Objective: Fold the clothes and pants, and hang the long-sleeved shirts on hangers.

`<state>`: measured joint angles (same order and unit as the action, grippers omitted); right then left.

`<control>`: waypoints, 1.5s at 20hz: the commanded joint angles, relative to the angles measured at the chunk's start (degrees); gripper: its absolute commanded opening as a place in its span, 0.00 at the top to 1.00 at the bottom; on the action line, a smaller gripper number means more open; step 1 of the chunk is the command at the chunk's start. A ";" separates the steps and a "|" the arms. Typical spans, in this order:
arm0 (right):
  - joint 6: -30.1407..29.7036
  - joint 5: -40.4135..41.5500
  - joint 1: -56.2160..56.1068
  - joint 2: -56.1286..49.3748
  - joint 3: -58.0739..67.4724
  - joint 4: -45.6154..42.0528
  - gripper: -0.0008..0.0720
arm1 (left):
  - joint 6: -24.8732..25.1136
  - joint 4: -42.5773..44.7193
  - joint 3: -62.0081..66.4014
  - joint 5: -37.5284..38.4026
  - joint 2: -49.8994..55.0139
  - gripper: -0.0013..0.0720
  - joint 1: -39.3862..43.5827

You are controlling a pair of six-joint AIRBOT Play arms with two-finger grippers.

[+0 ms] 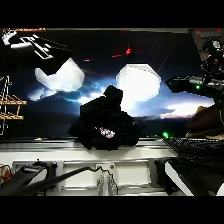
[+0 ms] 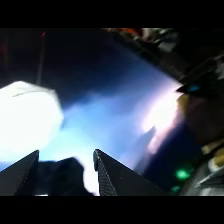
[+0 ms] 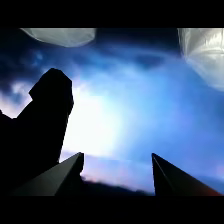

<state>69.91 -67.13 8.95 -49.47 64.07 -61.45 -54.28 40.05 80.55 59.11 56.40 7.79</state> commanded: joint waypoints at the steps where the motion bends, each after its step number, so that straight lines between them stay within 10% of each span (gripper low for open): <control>1: 0.02 3.15 -0.07 0.02 -0.02 0.76 0.33 | 0.02 -8.63 0.04 0.02 -0.04 0.47 -0.02; 6: 0.92 8.48 -0.07 0.02 -0.02 2.56 0.33 | 0.04 -13.46 -0.02 0.15 0.02 0.53 -0.02; 15: 8.09 9.46 -0.07 0.00 -0.04 2.16 0.28 | 1.77 11.93 -0.07 7.85 21.64 0.33 11.89; 30: 9.11 2.67 -0.07 0.09 -5.14 -2.71 0.28 | 1.77 12.24 -0.35 11.47 39.17 0.26 17.92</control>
<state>79.02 -64.42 8.93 -49.43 60.58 -63.90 -52.53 52.18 80.42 70.22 95.07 25.56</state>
